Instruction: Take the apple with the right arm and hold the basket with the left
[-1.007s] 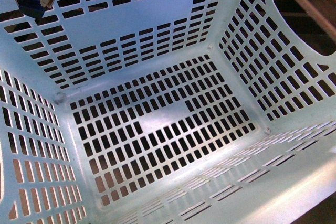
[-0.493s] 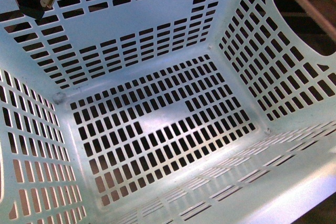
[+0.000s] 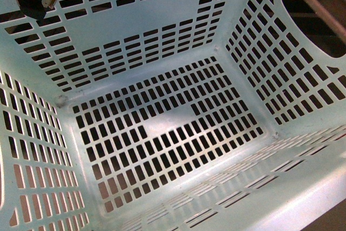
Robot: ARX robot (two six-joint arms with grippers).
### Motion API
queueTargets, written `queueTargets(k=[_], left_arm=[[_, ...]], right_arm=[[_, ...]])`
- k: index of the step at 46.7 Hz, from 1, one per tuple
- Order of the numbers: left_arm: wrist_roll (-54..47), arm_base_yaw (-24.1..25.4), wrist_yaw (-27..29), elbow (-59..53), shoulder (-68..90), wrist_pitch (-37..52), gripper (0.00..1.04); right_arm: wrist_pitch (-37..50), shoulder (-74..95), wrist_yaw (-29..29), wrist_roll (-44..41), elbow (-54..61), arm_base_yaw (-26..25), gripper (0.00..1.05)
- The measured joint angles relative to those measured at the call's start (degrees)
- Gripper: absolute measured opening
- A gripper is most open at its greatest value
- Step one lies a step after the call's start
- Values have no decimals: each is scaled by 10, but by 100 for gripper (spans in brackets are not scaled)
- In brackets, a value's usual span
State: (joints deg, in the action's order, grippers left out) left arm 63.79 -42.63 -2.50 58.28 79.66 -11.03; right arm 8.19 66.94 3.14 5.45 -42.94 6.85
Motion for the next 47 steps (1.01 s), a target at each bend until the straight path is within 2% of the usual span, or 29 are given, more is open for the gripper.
queueTargets(k=[13,18,29,35,36,43,47], left_arm=[[0,0,0,0,0,0,7],[0,0,0,0,0,0,7],[2,0,4,0,0,0,7],[1,0,-1,0,0,0,7],[1,0,0,0,0,0,7],[-1,0,4,0,3,0,7],[-3,0,-1,0,3,0,7]], right_arm=[[24,65,27,33,-14,155,72],[23,79,35,43,-2,195,72],[3,78,45,55,21,214,72],[-9,61,65,58,39,217,97],[-9,56,71,59,40,216,97],[-8,9,156,63,45,195,96],[-19,-34,238,69,56,169,96]])
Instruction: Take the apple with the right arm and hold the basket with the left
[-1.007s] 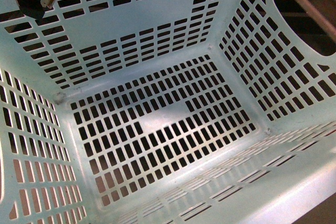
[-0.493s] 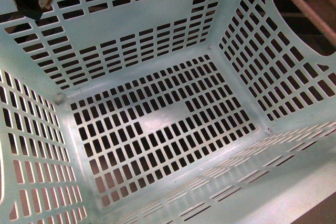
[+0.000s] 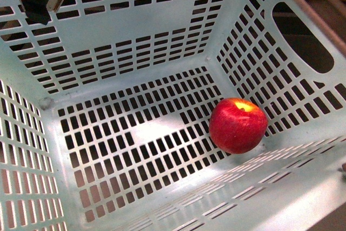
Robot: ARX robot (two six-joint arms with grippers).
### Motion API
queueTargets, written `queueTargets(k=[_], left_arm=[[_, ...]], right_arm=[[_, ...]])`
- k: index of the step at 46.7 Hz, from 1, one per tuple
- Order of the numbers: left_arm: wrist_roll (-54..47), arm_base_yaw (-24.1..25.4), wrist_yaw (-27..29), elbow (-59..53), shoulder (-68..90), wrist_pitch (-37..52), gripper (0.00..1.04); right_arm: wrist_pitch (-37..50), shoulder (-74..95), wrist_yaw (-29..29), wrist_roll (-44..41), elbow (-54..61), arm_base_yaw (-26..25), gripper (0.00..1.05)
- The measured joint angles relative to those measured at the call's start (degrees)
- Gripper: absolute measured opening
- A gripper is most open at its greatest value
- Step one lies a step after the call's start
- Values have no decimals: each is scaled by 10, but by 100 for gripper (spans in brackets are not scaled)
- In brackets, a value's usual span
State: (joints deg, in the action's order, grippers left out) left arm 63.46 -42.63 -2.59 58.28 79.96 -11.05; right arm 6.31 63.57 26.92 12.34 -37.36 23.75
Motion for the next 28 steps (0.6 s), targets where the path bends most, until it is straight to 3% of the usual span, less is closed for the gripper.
queueTargets(k=[4,13,19,28], left_arm=[[3,0,5,0,0,0,7],[2,0,-2,0,0,0,7],[2,0,3,0,0,0,7],[2,0,2,0,0,0,7]], right_arm=[[-2,-19,21,4,5,-9,96],[20,-22,6,-6,15,-12,94],[263,-68,-97,-92,143,-54,66],[281,-132,-137,-112,220,-103,35]])
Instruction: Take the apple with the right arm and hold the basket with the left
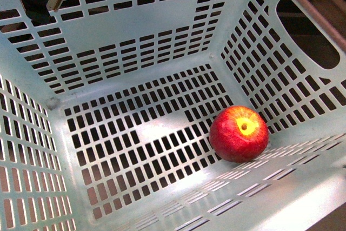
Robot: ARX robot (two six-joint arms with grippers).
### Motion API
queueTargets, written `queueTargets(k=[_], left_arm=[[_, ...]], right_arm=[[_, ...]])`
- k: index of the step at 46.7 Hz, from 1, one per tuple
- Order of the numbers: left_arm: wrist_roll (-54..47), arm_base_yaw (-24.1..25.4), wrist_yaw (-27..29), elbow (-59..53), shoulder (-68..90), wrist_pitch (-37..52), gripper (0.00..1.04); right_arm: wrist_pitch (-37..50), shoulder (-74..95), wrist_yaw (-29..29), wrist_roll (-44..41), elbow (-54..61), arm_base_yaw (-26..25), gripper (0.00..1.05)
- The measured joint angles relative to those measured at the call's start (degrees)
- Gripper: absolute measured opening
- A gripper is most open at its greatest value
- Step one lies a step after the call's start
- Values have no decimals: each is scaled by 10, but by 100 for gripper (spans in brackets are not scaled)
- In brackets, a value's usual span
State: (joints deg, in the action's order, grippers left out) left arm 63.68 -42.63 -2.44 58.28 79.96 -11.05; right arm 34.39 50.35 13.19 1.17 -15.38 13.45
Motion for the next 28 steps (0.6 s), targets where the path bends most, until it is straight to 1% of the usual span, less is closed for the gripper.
queueTargets(k=[2,3,9,10,23,25,28], left_arm=[[0,0,-2,0,0,0,7],[0,0,-3,0,0,0,7],[0,0,0,0,0,0,7],[0,0,2,0,0,0,7],[0,0,-1,0,0,0,7],[0,0,-1,0,0,0,7],[0,0,0,0,0,0,7]], right_arm=[[0,-14,-11,-2,16,-10,26],[0,-17,-13,-3,19,-13,25],[-5,-55,-38,-7,47,-35,3],[-8,-64,-42,-8,54,-39,2],[-44,-145,-78,-9,100,-77,2],[-53,-157,-111,-10,105,-96,2],[-64,-175,-127,-10,111,-121,2]])
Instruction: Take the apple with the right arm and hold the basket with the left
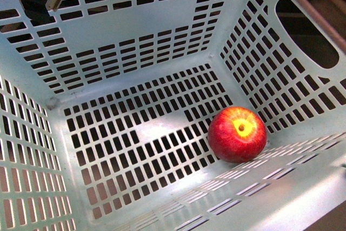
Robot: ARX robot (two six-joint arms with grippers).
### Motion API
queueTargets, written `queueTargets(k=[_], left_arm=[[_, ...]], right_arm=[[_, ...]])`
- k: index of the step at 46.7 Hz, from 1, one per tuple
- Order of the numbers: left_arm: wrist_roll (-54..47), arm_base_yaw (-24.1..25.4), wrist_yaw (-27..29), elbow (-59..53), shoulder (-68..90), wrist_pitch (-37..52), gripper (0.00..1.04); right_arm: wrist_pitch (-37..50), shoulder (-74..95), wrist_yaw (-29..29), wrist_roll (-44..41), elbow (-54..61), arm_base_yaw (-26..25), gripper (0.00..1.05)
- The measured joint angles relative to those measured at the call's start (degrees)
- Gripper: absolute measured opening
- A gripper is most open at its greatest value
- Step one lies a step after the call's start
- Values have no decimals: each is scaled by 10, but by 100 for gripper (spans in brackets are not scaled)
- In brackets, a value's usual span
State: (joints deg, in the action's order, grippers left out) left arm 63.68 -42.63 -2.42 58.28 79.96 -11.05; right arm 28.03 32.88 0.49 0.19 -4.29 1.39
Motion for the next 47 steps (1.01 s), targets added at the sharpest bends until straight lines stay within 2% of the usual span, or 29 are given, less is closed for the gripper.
queueTargets(k=[12,18,47], left_arm=[[0,0,-1,0,0,0,7],[0,0,1,0,0,0,7],[0,0,1,0,0,0,7]], right_arm=[[-53,-74,-3,0,23,-12,2],[-47,-94,-4,0,33,-12,2],[-170,-219,-4,0,33,-12,2]])
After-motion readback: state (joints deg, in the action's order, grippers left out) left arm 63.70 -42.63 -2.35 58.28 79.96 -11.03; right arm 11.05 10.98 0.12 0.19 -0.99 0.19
